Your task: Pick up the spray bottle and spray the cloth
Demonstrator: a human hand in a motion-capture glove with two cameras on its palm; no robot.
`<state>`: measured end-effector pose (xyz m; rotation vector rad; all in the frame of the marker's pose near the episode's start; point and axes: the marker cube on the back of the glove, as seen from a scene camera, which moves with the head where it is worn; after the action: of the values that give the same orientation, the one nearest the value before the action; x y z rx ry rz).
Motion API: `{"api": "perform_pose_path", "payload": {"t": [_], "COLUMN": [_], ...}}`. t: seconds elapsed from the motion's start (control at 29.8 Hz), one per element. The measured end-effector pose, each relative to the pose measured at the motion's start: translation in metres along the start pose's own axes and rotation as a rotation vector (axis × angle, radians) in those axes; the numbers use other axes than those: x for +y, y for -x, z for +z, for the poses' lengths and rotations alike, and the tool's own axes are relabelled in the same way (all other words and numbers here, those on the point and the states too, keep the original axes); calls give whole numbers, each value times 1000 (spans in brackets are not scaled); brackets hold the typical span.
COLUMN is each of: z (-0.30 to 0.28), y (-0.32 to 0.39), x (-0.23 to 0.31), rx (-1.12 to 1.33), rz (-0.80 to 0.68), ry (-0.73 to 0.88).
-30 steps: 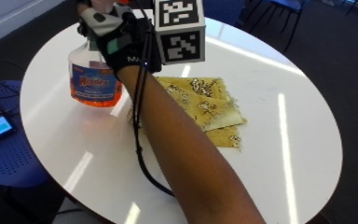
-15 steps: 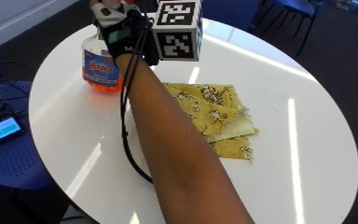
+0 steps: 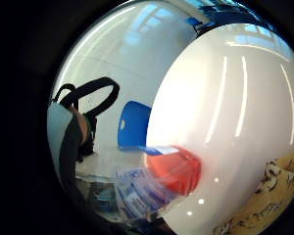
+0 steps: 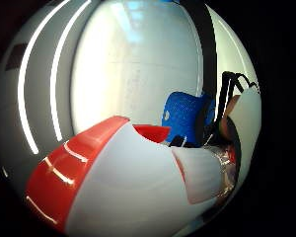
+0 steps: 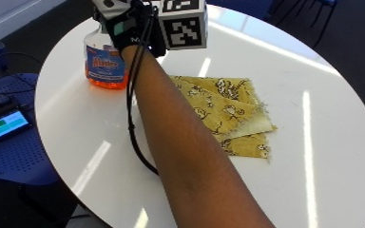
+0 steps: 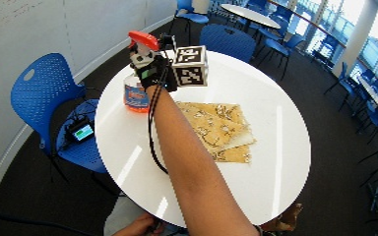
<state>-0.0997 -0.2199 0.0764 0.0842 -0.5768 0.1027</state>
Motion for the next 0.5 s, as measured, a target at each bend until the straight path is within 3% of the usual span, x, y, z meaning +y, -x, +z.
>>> {"api": "perform_pose_path", "payload": {"t": [0.5], "z": [15], "y": [27], "x": [3], "rx": [88], "rz": [-49], "ry": [23]}}
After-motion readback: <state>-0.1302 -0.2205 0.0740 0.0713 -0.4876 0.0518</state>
